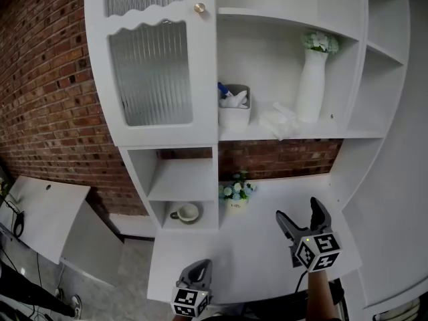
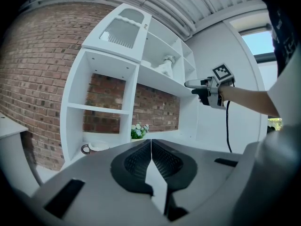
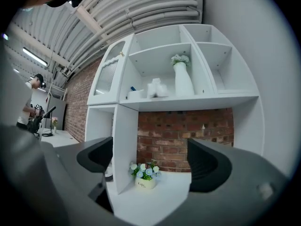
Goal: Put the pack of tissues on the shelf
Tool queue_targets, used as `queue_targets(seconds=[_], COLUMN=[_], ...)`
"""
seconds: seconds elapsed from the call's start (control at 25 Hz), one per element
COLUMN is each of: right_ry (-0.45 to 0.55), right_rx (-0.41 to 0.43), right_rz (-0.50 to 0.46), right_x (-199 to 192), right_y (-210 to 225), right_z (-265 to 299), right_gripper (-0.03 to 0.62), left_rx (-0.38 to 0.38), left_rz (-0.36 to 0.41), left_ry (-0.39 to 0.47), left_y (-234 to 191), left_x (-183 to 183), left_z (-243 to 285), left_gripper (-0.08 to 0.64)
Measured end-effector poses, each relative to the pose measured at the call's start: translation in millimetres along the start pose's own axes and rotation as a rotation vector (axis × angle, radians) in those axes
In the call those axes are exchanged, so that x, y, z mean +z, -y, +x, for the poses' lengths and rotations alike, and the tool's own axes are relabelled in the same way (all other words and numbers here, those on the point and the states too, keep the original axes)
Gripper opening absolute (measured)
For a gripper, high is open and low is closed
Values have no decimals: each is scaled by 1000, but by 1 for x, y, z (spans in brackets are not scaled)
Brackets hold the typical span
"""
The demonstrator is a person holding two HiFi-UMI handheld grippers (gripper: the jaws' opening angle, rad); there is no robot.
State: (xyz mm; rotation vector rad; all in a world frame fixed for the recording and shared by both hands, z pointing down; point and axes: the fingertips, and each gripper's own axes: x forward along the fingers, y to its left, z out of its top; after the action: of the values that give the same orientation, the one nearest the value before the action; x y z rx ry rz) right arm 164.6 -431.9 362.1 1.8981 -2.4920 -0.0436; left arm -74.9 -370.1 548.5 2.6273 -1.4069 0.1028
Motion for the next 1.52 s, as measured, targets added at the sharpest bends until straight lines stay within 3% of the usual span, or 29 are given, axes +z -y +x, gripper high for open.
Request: queue_targets(seconds=[0.2, 0.6, 0.84, 0.92, 1.08, 1.32, 1.52], right_ry=[-69, -106, -126, -124, -146, -149, -186], right_rx=[25, 46, 9, -9, -12, 26, -4], right_rz=[-35, 40, 53, 39, 46, 77, 72], right_x=[-32, -78, -99, -105, -118, -130, -151], right_y=[-15, -31, -28, -27, -30, -42, -42], right_z=[-9, -33, -48, -53, -61, -66, -73], right_gripper=[482, 480, 480, 441, 431, 298, 242], left_rx=[-3, -3, 3, 5, 3, 0, 7], left_rz=[7, 17, 24, 23, 18, 11, 14], left_ry=[1, -5, -16, -13, -20, -38, -42], left_y=[2, 8, 7, 6, 6, 6, 5], left_x=[2, -6, -7, -8, -10, -12, -17], left_z=[-1, -7, -11, -12, -15, -15, -16], left_gripper=[11, 11, 11, 11, 11, 11, 11])
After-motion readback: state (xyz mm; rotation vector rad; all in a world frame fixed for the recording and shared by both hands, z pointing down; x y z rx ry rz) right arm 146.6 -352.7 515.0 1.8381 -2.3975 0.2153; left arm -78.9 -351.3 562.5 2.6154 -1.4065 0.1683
